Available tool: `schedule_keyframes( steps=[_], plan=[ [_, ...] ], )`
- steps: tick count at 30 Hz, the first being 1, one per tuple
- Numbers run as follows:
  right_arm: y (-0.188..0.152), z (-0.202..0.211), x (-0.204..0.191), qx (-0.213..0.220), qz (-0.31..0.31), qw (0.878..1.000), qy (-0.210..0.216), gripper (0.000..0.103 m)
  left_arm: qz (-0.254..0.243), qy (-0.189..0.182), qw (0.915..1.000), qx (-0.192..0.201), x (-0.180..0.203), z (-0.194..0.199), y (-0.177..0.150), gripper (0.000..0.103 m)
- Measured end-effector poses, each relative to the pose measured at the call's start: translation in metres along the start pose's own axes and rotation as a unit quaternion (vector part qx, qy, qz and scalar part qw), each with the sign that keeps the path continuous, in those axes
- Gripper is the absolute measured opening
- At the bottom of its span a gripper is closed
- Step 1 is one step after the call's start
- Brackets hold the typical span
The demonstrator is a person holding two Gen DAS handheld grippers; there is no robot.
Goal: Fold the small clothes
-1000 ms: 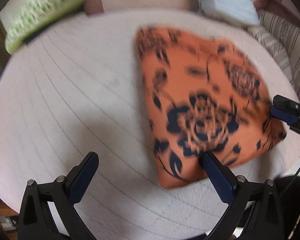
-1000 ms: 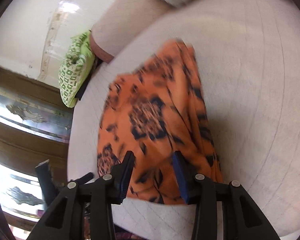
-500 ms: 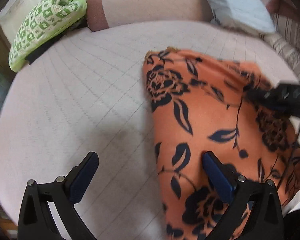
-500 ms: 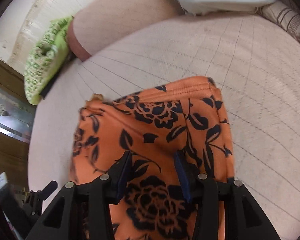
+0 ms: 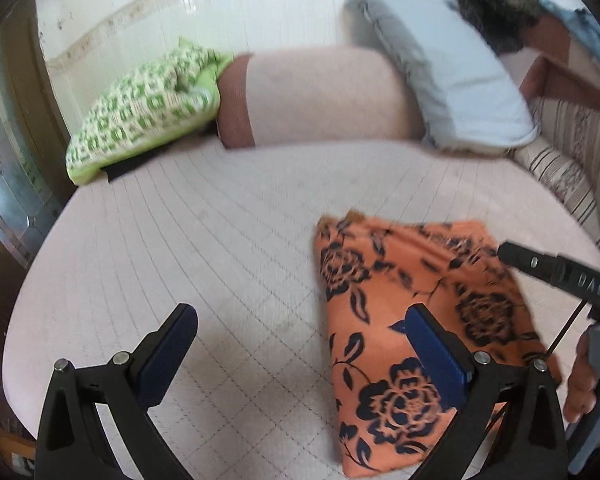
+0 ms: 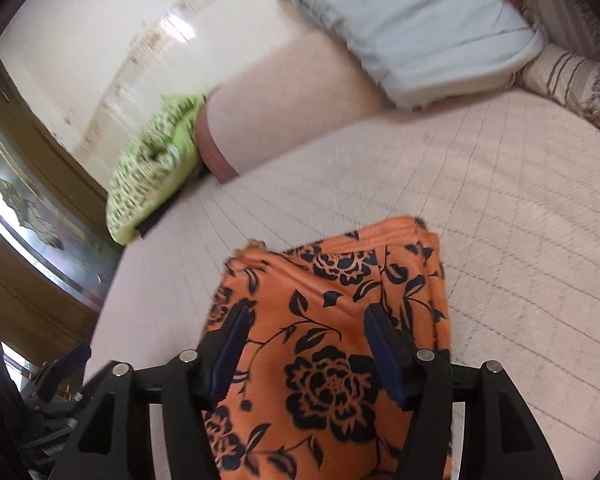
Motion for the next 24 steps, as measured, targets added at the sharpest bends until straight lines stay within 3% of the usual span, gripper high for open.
schedule_keyframes(
  steps=[3,12,24],
  plan=[
    [-0.008,0.025,0.004,0.018,-0.008,1.0,0.007,0.063,-0.012,0.006,0.9996,0.025,0.004,0.029,0.003,0.103],
    [-0.02,0.066,0.026,0.039,-0.02,0.999,-0.006,0.064,-0.027,-0.001,0.9985,0.048,0.02,0.067,0.004,0.103],
    [-0.028,0.059,0.069,0.004,-0.05,0.999,-0.008,0.069,-0.037,0.01,0.999,0.022,0.04,0.039,0.002,0.103]
  ],
)
Point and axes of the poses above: each gripper's, at about its wrist camera, not at the fingertips, and z roughly against the way its jaws point, x to its right, y to its top, the point moved 1 cm from there along -z, roughly the way its jaws point, and after that the axes turned 6 degrees about z, right-handed, at the moved point
